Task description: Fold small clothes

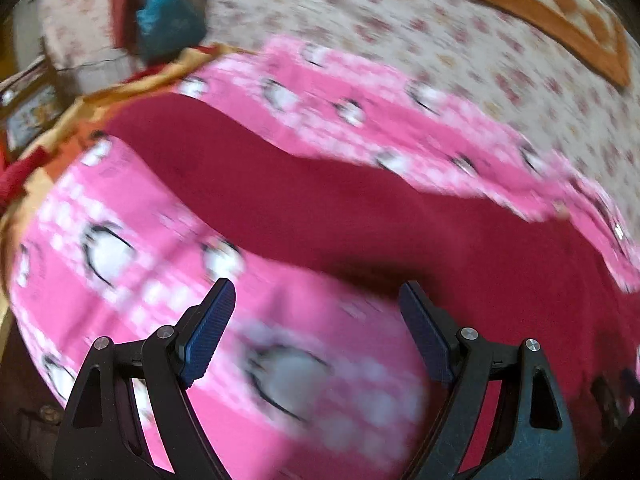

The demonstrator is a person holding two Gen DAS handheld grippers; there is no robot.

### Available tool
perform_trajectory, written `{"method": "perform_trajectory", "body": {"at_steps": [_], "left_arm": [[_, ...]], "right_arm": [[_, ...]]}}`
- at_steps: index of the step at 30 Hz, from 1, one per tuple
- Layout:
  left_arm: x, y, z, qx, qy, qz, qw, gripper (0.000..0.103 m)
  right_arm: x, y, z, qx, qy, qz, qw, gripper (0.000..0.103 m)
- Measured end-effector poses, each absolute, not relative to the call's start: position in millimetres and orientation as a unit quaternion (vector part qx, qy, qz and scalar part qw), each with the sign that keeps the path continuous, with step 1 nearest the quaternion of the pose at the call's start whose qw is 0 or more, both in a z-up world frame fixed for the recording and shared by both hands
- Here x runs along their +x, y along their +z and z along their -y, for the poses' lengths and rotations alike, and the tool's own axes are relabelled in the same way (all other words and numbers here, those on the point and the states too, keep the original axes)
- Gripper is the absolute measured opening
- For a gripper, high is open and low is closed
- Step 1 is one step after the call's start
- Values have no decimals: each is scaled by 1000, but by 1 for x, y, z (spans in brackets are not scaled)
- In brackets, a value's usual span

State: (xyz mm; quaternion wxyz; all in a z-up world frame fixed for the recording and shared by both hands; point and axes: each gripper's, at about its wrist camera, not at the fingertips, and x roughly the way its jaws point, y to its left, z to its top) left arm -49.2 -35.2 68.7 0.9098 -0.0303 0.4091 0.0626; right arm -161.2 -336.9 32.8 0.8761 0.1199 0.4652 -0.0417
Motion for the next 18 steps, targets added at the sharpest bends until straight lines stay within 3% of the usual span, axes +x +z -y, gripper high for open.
{"method": "perform_trajectory", "body": {"at_steps": [7,12,13,15,17,18], "left_arm": [[10,73,-47,-52,171,-398,900,84],[43,54,-82,-75,200,-420,882,69],[47,53,-85,-78,202,-417,883,64],[51,55,-88,-79,203,-405,888,44],[57,58,-89,-91,180,-408,891,11],[59,60,-89,-103,165,-412,890,11]], "right_arm": [[-161,28,337,131,-36,-475,869,103],[-159,24,335,129,-33,-481,866,103],[-158,23,335,128,-32,-483,866,103],[-158,20,334,126,-33,-486,865,103],[-157,19,335,125,-33,-486,864,103],[-157,18,335,125,-33,-485,865,103]]}}
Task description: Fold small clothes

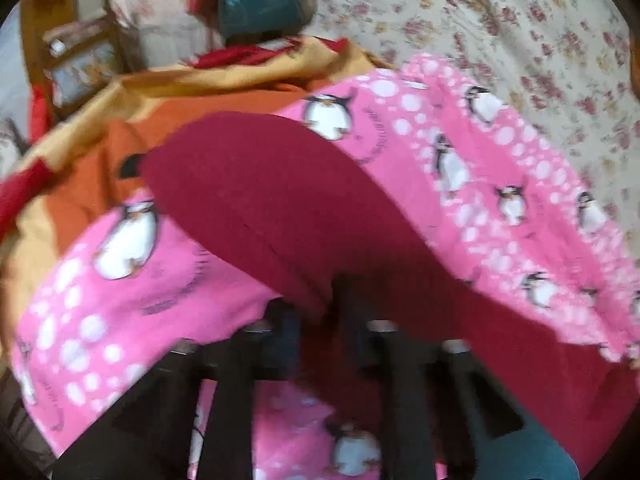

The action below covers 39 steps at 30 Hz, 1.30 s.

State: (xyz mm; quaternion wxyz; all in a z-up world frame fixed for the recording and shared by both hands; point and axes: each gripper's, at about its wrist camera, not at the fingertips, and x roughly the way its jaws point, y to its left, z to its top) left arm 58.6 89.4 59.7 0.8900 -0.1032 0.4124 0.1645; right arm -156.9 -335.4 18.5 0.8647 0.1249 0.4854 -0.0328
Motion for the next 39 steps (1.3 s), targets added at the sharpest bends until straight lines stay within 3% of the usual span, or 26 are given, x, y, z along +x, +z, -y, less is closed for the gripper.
{"method": "perform_trajectory", "body": {"at_steps": [4,9,15,16,18,19,20,26,29,35,39], "left_arm": [[40,86,-53,-94,103,-381,914,8],[4,113,45,-68,-38,-364,928,8],[-24,102,174,-34,-196,-395,897,8],[-28,93,192,-31,-218,-406,887,12],[-36,79,208,-31,-252,-425,869,32],[-39,71,214,-33,-270,-441,855,55],[-43,66,216,-37,-285,-450,845,62],[-72,90,163,-21,-273,-414,868,63],[-76,92,125,27,-129,-384,914,63],[-41,54,81,26,19,-417,908,63],[-25,34,70,7,26,-428,903,63]], "right_arm": [[-155,18,338,125,-32,-485,865,103],[-155,24,349,136,-45,-478,867,103],[-161,34,377,158,-72,-454,874,103],[-161,34,382,163,-78,-451,874,103],[-162,33,393,174,-89,-450,871,103],[-163,32,396,179,-93,-451,869,103],[-163,31,400,184,-94,-454,867,103],[-163,30,399,182,-88,-457,866,103],[-162,34,391,177,-63,-451,872,103],[-131,54,368,179,-15,-447,876,103],[-85,61,323,93,15,-461,883,103]]}}
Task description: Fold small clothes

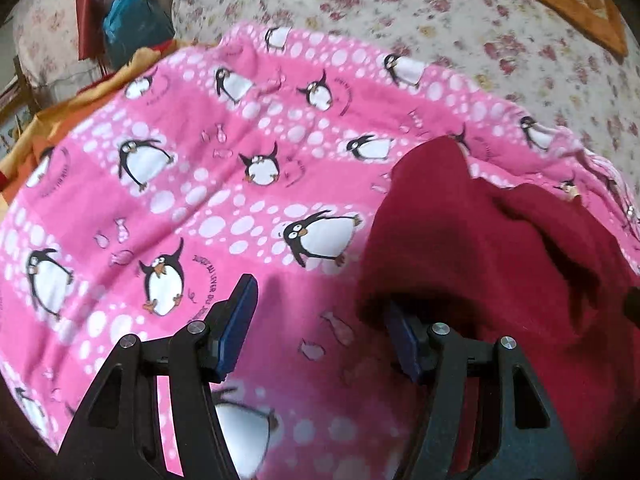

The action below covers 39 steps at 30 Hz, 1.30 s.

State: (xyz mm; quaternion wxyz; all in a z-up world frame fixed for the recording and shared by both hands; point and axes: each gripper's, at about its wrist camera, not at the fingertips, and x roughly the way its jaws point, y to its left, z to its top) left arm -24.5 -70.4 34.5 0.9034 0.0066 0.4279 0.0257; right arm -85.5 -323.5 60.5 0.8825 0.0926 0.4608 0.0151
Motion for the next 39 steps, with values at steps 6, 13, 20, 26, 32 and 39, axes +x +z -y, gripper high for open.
{"method": "perform_trajectory", "body": {"at_steps": [6,13,20,26,32,39], "left_arm": [[-10,20,57,-31,12,-448,894,64],[-16,27,68,-8,14,-442,897,64],[-22,28,68,-9,13,-441,897,64],[-21,25,65,-19,14,-447,894,64],[-17,24,65,-24,12,-451,892,64],[-18,27,71,-8,5,-445,896,64]], "right_arm": [[-22,19,267,22,34,-512,858,20],[-83,45,355,182,13,-443,878,17],[-116,10,404,273,-27,-483,832,26],[-113,12,419,304,-38,-448,840,78],[-76,-1,398,199,-54,-480,853,25],[-108,48,423,177,-72,-413,890,6]]}}
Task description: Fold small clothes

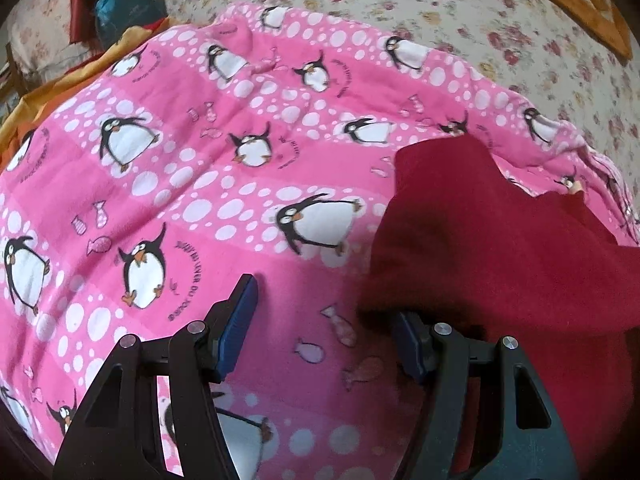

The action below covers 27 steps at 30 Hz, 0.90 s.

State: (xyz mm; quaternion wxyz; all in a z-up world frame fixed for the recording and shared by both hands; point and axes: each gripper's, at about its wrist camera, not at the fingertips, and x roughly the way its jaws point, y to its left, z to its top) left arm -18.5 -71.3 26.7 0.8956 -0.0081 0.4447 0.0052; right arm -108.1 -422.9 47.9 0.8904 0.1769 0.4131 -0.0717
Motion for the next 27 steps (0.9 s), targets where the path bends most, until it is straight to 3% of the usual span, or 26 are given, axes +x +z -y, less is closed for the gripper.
{"method": "perform_trajectory", "body": {"at_steps": [13,20,27], "left_arm": [[-59,58,92,16,-83,-452,888,64],[-65,59,98,60,-98,-473,873,64],[-65,66,79,59,-78,-478,873,64]], "right_arm": [[-118,43,464,150,-145,-423,882,6],[-105,-1,468,130,-155,-482,853,6],[-110,8,473,132,-165,-470,857,6]]}}
